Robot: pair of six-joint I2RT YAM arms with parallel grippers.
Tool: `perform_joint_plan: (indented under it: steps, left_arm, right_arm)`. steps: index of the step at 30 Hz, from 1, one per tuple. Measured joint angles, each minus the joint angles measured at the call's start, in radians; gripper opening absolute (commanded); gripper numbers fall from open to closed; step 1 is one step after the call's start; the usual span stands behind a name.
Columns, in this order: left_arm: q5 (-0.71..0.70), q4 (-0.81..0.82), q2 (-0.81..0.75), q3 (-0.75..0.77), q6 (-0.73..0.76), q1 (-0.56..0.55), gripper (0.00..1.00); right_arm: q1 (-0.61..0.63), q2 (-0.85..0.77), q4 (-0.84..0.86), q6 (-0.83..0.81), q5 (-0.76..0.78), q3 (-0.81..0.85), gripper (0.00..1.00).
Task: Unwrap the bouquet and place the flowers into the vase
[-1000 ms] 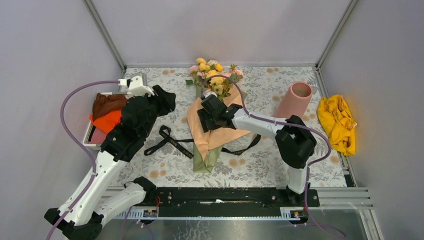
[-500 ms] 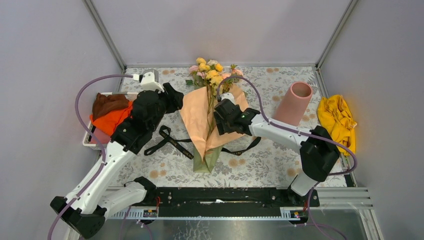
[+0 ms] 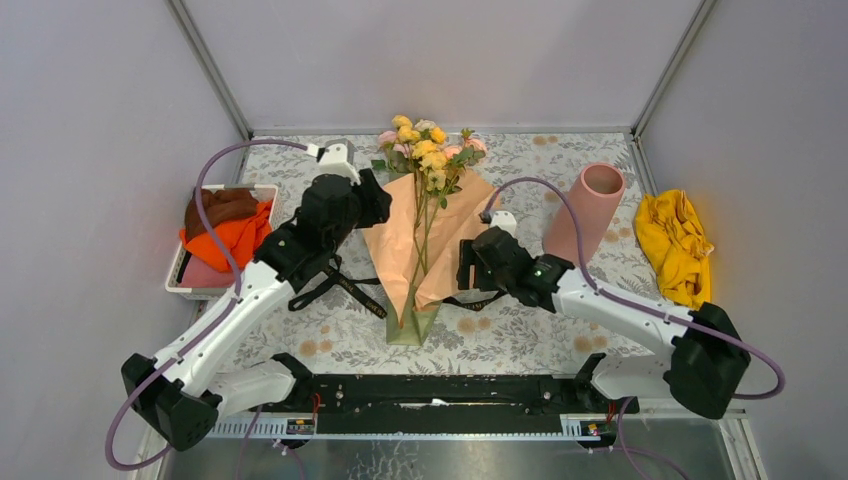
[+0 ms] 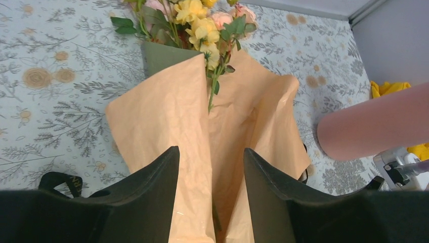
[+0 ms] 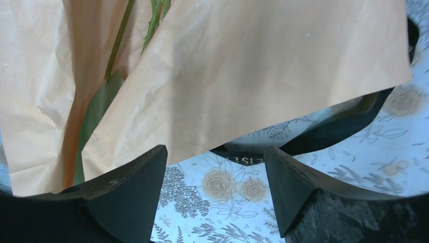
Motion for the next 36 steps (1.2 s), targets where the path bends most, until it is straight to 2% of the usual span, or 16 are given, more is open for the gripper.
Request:
perform_joint_plan:
  steps: [8, 14, 23, 29, 36]
  left_arm:
    - [0.003, 0.010, 0.055, 0.005, 0.026, -0.046, 0.56]
    - [0.007, 0.011, 0.059, 0.005, 0.041, -0.058, 0.56]
    - [0.080, 0.056, 0.097, 0.023, 0.062, -0.109, 0.57]
    - [0.108, 0.075, 0.223, 0.069, 0.061, -0.138, 0.56]
    - [0.098, 0.058, 0.393, 0.150, 0.052, -0.197, 0.54]
  right_arm:
    - [-0.001, -0.079, 0.169, 0.209, -0.027, -0.231, 0.82]
    - [-0.014, -0.100, 0.328, 0.294, -0.022, -0.362, 0.83]
    - [-0.038, -0.098, 0.394, 0.313, 0.039, -0.350, 0.82]
    - [-0.061, -0.099, 0.395, 0.323, 0.076, -0.351, 0.74]
    - [-0.086, -0.109, 0.365, 0.306, 0.110, -0.337, 0.73]
